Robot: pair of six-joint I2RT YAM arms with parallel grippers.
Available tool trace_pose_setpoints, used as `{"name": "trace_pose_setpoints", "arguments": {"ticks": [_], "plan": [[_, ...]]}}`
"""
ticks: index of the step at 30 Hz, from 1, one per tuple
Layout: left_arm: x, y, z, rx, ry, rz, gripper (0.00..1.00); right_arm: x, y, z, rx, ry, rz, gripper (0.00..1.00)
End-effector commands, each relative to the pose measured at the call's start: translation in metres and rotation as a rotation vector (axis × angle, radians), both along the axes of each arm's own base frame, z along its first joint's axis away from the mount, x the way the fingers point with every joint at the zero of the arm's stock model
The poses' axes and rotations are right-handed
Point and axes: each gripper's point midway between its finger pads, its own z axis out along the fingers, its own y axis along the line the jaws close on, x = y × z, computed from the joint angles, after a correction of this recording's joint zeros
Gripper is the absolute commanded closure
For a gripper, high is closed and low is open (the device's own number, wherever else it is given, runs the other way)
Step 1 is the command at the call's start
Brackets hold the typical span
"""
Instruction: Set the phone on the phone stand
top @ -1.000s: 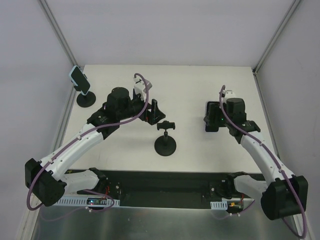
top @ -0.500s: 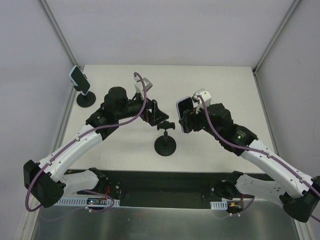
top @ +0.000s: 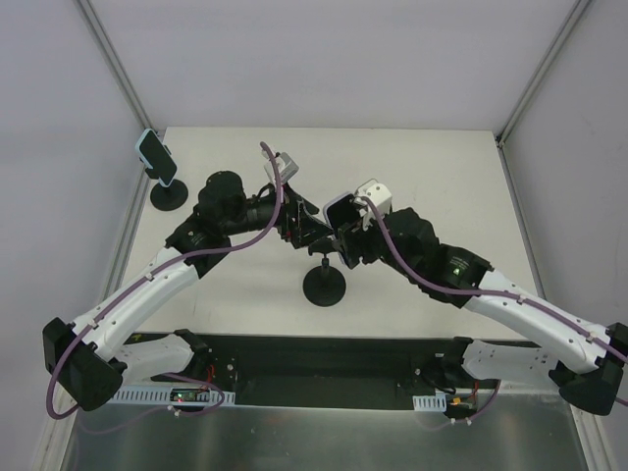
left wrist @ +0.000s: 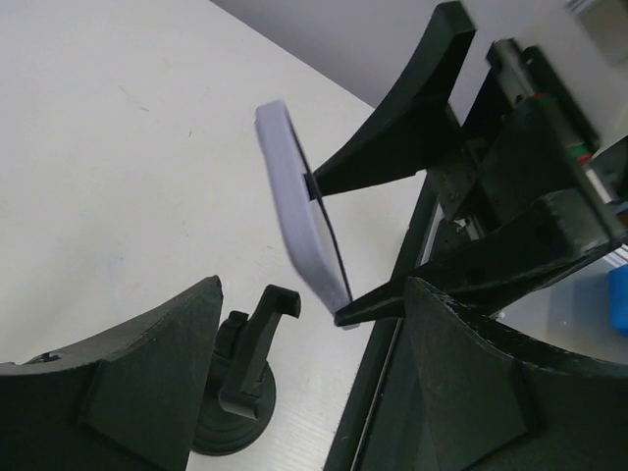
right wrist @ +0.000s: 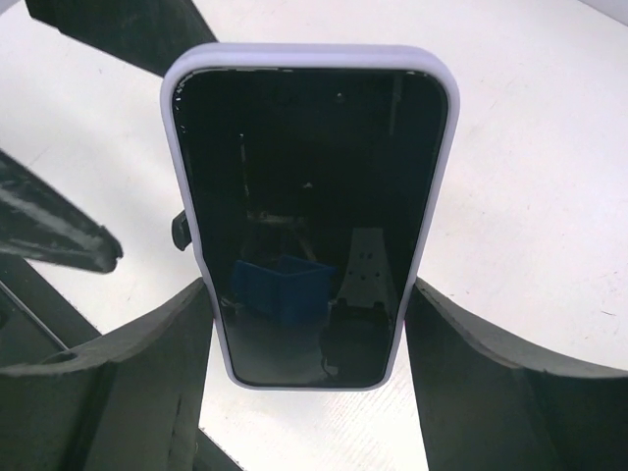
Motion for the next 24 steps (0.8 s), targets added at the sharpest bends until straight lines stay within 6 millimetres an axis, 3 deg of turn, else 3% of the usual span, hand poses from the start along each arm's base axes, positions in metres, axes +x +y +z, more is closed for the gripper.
{"name": "trace_pose_setpoints", "arguments": {"ticks": [1,2,3,6,16,17,18,19,20,21,23,24], "plan": [[-0.017,-0.003,0.03,-0.09,-0.068,-0.066,0.27,0.007,0.019,0.053,0.122,-0.12,-0.013,0.99],[-0.016,-0.003,0.029,-0.089,-0.064,-0.066,0.3,0.004,0.026,0.053,0.121,-0.125,0.004,0.99],[-0.016,-0.003,0.029,-0.089,-0.063,-0.063,0.39,0.003,0.029,0.056,0.13,-0.137,0.008,0.99],[-0.015,-0.003,0.029,-0.087,-0.066,-0.062,0.49,-0.001,0.037,0.058,0.116,-0.164,0.017,0.99],[-0.022,-0.007,0.027,-0.078,-0.078,-0.125,0.73,0.0,0.043,0.067,0.118,-0.216,-0.025,0.99],[-0.023,-0.007,0.027,-0.077,-0.08,-0.128,0.94,0.001,0.044,0.066,0.114,-0.214,-0.024,0.99],[-0.022,-0.007,0.026,-0.076,-0.08,-0.124,1.0,0.0,0.044,0.064,0.106,-0.21,-0.02,0.97],[-0.022,-0.007,0.026,-0.075,-0.083,-0.122,1.0,-0.001,0.046,0.061,0.095,-0.202,-0.007,0.88],[-0.022,-0.007,0.025,-0.073,-0.086,-0.123,1.0,-0.003,0.046,0.057,0.074,-0.19,0.008,0.71],[-0.022,-0.007,0.025,-0.07,-0.093,-0.123,1.0,-0.005,0.048,0.053,0.06,-0.181,0.028,0.32],[-0.022,-0.006,0.025,-0.068,-0.1,-0.122,1.0,-0.015,0.049,0.04,0.005,-0.142,0.092,0.08],[-0.022,-0.006,0.026,-0.067,-0.102,-0.121,1.0,-0.018,0.049,0.037,-0.01,-0.13,0.111,0.03]]}}
